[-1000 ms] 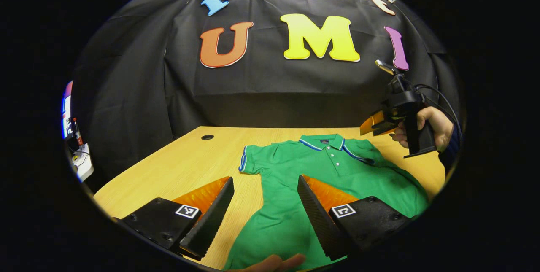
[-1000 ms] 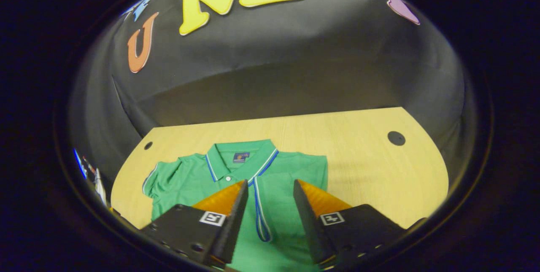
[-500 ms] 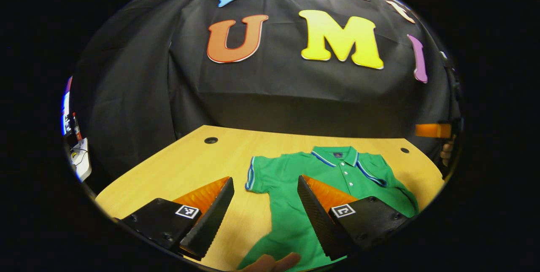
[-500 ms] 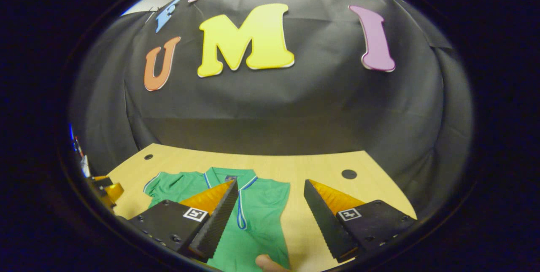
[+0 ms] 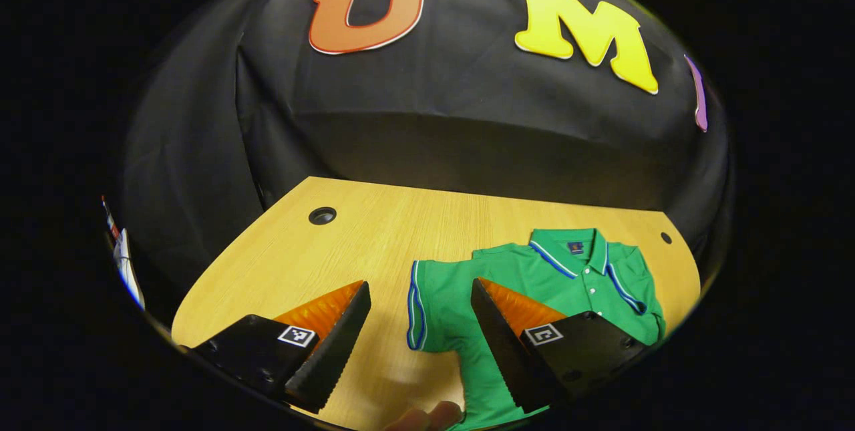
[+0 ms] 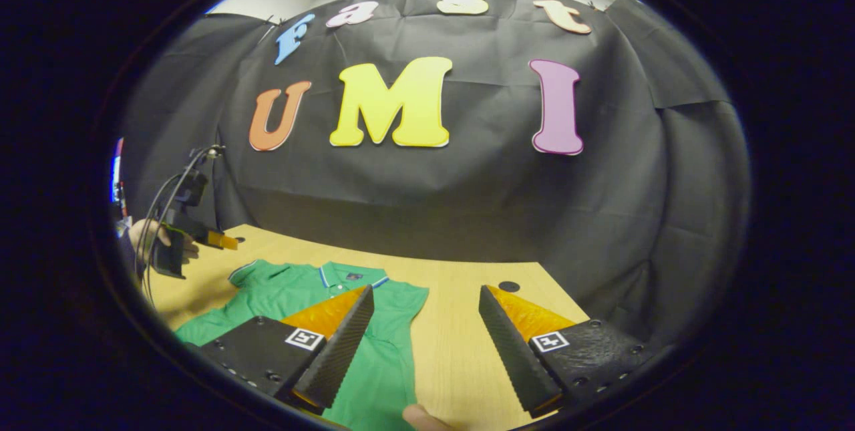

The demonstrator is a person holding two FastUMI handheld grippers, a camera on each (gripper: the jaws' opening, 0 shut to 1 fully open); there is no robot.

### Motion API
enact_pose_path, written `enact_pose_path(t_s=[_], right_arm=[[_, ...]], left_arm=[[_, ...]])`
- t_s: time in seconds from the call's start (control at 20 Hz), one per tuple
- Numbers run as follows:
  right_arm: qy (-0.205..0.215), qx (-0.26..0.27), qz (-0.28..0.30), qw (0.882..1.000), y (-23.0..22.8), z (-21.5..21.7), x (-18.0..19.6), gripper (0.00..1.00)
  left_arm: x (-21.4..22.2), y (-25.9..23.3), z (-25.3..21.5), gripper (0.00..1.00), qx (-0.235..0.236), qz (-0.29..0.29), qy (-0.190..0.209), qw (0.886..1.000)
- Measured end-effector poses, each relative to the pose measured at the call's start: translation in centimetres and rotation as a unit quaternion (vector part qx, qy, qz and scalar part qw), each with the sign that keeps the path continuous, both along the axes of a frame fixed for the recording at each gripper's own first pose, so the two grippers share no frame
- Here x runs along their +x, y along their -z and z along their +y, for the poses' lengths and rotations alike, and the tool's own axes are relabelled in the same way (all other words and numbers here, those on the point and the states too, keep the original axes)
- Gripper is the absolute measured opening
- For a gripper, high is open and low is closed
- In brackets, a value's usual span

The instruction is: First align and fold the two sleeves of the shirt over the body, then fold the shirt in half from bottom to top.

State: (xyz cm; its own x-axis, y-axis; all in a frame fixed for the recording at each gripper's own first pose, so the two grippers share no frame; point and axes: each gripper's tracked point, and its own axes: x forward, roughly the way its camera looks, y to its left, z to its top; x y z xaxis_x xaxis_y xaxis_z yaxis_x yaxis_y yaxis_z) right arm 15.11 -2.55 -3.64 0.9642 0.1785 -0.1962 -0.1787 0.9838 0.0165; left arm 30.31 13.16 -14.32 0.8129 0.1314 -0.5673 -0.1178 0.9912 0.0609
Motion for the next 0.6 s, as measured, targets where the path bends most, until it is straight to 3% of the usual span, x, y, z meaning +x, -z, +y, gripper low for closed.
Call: enact_pose_path(t_s=[0.3, 0.4, 0.55, 0.6], right_arm=[[0.019, 0.013, 0.001, 1.0, 0.7, -3.9, -2.7, 0.95], [0.013, 0.017, 0.008, 1.0, 1.3, -4.7, -3.4, 0.97], [0.025, 0.0, 0.01, 1.0, 2.5, -6.7, -3.9, 0.95], [0.031, -0.005, 0.012, 0.999, 2.9, -7.2, -4.1, 0.97]], left_arm=[[0.5, 5.1, -1.1, 0.87, -0.037, 0.114, 0.0, 0.993], [0.3, 6.2, -0.9, 0.84, -0.038, 0.138, 0.0, 0.99], [0.4, 7.3, -0.2, 0.69, -0.042, 0.16, -0.007, 0.986], [0.4, 7.9, -0.3, 0.71, -0.04, 0.166, -0.01, 0.985]])
